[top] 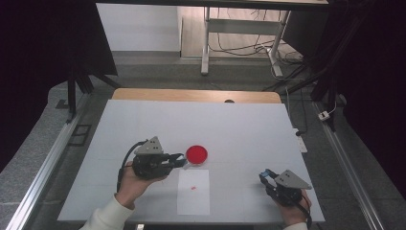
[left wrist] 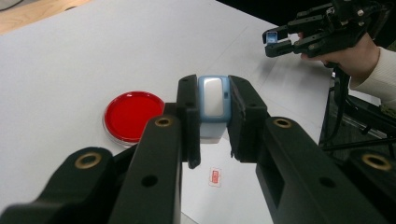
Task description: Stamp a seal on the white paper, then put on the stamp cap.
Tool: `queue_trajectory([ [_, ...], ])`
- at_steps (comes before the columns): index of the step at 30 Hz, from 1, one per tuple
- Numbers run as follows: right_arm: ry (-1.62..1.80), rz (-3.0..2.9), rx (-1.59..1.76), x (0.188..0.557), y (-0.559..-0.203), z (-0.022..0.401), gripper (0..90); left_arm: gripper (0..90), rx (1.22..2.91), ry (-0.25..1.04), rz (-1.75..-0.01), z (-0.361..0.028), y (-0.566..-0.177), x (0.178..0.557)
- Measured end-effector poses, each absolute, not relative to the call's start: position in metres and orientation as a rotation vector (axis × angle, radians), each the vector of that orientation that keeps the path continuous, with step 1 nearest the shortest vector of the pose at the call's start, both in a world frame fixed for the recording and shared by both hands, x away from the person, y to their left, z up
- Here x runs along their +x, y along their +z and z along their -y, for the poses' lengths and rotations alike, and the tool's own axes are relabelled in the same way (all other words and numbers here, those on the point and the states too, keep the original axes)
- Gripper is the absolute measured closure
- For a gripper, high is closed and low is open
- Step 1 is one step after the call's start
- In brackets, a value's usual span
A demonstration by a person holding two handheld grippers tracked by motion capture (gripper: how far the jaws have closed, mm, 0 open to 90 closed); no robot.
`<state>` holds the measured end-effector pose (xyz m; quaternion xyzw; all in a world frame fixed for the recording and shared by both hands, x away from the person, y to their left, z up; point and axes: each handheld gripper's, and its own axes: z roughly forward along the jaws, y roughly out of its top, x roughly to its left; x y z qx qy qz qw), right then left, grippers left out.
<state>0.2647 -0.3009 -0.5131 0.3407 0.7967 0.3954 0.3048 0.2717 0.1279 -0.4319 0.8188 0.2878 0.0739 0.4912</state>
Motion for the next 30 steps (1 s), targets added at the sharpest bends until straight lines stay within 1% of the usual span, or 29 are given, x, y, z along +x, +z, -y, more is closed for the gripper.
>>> queue_trajectory([
  [18,1.046,-2.111,0.901,0.265,-0.513,0.299,64.9,75.2,1.995,0.171,-0.692,-0.126,-0.436,0.273],
  [30,1.1,-2.134,0.878,0.264,-0.512,0.287,64.9,75.2,2.003,0.16,-0.683,-0.121,-0.437,0.273],
])
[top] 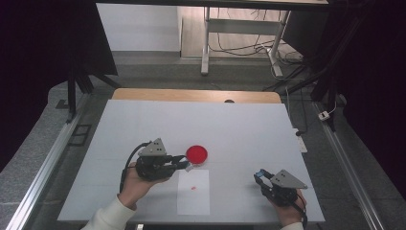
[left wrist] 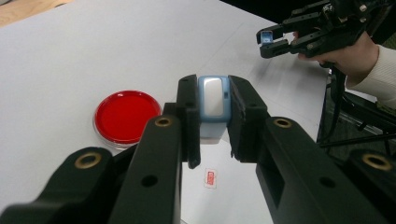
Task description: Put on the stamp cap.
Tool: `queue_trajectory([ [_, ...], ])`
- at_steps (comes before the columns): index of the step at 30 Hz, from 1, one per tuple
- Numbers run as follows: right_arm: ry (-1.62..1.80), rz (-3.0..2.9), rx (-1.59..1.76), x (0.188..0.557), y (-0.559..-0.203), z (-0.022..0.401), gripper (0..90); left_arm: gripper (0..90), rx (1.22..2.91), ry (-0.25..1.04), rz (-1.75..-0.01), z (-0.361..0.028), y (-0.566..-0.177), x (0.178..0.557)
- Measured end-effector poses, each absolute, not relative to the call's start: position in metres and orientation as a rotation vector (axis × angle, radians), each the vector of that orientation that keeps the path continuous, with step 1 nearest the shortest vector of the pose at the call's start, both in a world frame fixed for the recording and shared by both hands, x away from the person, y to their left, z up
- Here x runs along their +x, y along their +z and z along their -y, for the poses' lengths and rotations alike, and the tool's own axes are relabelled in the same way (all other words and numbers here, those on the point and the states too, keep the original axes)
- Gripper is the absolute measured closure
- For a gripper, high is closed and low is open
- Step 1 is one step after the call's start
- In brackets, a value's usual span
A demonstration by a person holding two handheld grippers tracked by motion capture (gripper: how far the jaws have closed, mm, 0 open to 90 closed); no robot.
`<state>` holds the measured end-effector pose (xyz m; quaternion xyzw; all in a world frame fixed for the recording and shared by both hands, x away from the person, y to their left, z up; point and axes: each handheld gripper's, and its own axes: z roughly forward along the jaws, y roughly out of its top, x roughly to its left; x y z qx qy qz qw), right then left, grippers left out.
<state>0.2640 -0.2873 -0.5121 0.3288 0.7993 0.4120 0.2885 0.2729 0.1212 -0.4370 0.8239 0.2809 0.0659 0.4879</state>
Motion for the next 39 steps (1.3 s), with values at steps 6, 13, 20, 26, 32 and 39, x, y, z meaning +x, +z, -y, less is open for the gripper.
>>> queue_trajectory([
  [6,1.126,-2.152,0.868,0.264,-0.513,0.279,64.9,75.1,2.009,0.156,-0.682,-0.12,-0.439,0.274],
  [13,1.194,-2.17,0.854,0.262,-0.511,0.267,64.9,75.1,2.023,0.148,-0.676,-0.117,-0.44,0.273],
  [20,1.192,-2.189,0.831,0.262,-0.512,0.255,64.9,75.1,2.027,0.146,-0.675,-0.115,-0.442,0.274],
  [26,1.204,-2.202,0.808,0.261,-0.513,0.246,64.9,75.1,2.029,0.147,-0.675,-0.114,-0.442,0.273],
  [32,1.211,-2.215,0.782,0.261,-0.515,0.236,64.9,75.1,2.033,0.142,-0.672,-0.112,-0.443,0.273],
  [39,1.23,-2.225,0.765,0.259,-0.514,0.229,64.9,75.0,2.037,0.136,-0.675,-0.11,-0.446,0.274],
])
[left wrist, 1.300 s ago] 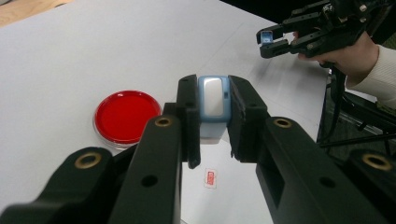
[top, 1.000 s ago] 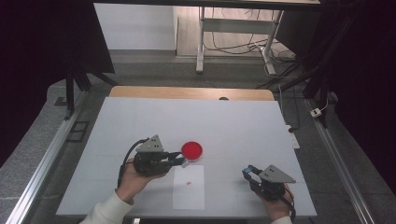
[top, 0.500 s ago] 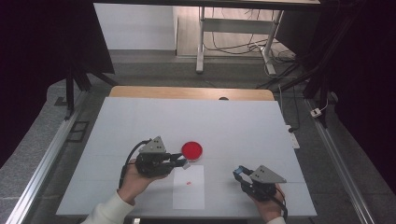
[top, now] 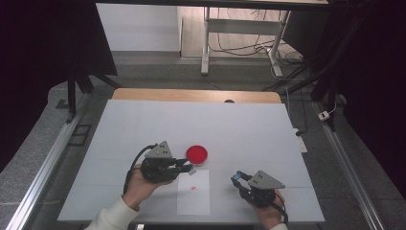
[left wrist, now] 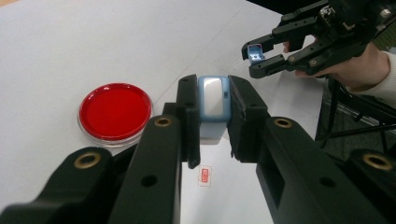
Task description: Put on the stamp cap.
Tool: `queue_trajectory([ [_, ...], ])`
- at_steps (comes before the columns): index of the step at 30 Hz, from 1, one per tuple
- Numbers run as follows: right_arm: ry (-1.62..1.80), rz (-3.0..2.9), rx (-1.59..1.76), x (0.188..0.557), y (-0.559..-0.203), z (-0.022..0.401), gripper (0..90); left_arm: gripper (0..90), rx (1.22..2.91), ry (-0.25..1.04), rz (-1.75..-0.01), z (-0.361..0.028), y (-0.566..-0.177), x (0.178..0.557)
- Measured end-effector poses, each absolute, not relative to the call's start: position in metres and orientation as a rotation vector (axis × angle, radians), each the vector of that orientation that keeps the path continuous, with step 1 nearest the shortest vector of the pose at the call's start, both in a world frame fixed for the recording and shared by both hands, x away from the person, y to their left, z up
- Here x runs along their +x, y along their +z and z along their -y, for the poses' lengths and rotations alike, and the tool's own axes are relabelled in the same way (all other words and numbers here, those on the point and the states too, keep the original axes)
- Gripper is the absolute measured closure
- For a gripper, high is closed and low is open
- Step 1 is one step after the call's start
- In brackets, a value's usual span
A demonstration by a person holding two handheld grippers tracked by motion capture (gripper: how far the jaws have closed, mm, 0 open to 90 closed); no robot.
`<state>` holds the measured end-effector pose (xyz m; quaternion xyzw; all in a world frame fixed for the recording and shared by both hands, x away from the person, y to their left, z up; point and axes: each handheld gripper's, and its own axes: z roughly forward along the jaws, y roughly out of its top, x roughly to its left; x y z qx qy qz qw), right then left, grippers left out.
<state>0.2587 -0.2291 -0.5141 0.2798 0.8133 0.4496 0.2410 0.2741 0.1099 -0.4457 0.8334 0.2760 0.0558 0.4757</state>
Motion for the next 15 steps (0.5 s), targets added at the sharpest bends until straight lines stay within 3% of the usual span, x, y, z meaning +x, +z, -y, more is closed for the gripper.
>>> queue_trajectory([
  [15,1.248,-2.247,0.711,0.258,-0.518,0.199,64.9,75.0,2.039,0.133,-0.673,-0.107,-0.447,0.274],
])
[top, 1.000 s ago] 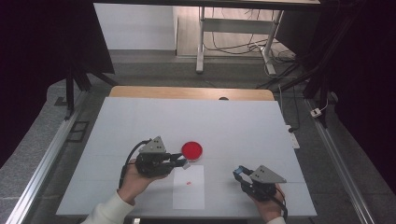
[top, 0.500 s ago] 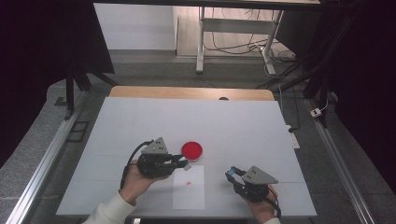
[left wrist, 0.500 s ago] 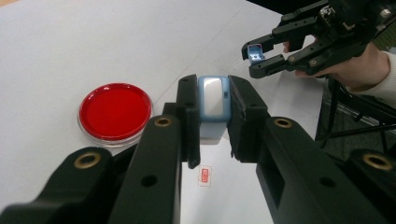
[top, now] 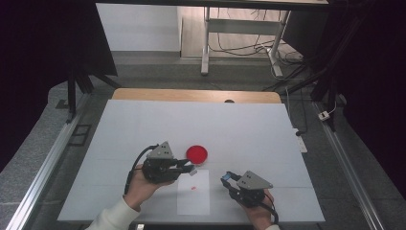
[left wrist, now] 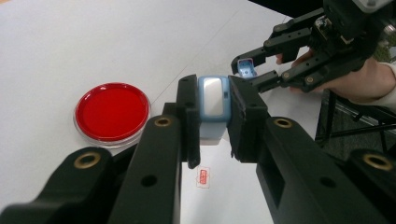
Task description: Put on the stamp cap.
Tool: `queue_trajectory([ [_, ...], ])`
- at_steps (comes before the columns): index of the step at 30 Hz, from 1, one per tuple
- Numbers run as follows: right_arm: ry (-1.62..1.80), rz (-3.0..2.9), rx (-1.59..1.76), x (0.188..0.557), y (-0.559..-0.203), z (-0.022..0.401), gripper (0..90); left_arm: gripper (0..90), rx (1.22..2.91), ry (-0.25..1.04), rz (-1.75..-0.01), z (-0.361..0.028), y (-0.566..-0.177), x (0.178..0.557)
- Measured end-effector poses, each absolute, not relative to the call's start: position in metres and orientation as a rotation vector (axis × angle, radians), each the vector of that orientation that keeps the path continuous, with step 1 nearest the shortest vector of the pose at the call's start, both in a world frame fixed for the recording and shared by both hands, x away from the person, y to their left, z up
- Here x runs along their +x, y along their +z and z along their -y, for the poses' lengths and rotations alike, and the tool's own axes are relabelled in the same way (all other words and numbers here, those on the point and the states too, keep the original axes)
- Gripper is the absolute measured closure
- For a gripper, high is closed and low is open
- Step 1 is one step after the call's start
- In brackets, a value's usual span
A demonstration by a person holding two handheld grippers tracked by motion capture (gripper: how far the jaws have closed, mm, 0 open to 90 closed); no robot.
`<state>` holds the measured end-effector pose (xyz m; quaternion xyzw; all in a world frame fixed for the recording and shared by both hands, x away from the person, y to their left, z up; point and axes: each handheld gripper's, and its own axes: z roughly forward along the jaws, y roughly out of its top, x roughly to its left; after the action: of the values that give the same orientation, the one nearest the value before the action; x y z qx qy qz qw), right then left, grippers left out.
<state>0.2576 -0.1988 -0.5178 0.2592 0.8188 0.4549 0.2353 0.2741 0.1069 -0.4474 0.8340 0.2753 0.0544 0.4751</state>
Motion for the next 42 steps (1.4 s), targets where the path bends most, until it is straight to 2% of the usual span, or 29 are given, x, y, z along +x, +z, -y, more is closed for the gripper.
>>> queue_trajectory([
  [42,1.234,-2.195,0.612,0.248,-0.523,0.13,64.8,75.0,2.004,0.132,-0.679,-0.091,-0.45,0.272],
])
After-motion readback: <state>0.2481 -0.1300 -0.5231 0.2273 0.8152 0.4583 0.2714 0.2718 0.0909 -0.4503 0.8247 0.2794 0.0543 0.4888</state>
